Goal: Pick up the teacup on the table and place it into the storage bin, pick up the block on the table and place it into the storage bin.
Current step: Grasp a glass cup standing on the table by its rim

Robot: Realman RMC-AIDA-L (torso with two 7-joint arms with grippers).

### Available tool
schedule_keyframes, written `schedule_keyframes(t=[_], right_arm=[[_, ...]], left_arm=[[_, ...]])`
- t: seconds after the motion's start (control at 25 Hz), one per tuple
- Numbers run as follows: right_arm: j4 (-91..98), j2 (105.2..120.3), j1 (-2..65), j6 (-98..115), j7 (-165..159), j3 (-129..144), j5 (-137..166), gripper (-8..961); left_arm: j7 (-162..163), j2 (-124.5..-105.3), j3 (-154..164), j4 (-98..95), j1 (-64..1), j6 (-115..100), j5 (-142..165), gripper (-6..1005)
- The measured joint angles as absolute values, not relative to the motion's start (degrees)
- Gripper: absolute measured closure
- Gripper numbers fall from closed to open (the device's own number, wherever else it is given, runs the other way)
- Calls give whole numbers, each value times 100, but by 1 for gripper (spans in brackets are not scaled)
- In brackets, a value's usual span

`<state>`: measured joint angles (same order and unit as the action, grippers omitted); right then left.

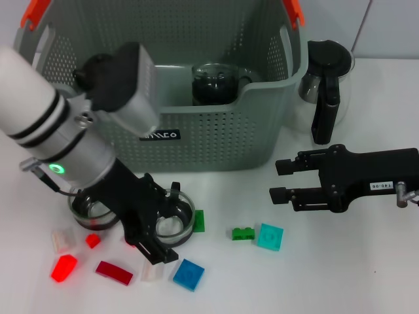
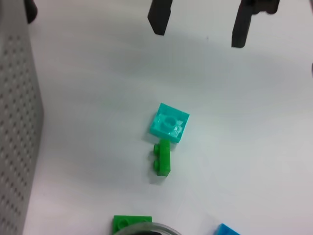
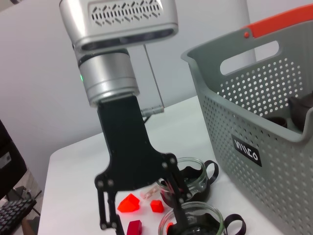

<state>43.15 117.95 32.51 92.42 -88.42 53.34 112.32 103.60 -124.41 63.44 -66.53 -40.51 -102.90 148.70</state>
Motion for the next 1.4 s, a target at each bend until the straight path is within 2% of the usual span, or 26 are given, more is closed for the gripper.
schedule_keyframes(t=[1.0, 1.4], right_arm=[[4241, 11795, 3252, 9188, -8821, 5335, 11227, 312], [4242, 11795, 3250, 9184, -8842, 5335, 11233, 310]], left_arm=[[11369, -12442, 8242, -6526, -3989, -9099, 15007, 159], [11542, -12440, 8381, -6581, -4020, -9098, 15270, 400]])
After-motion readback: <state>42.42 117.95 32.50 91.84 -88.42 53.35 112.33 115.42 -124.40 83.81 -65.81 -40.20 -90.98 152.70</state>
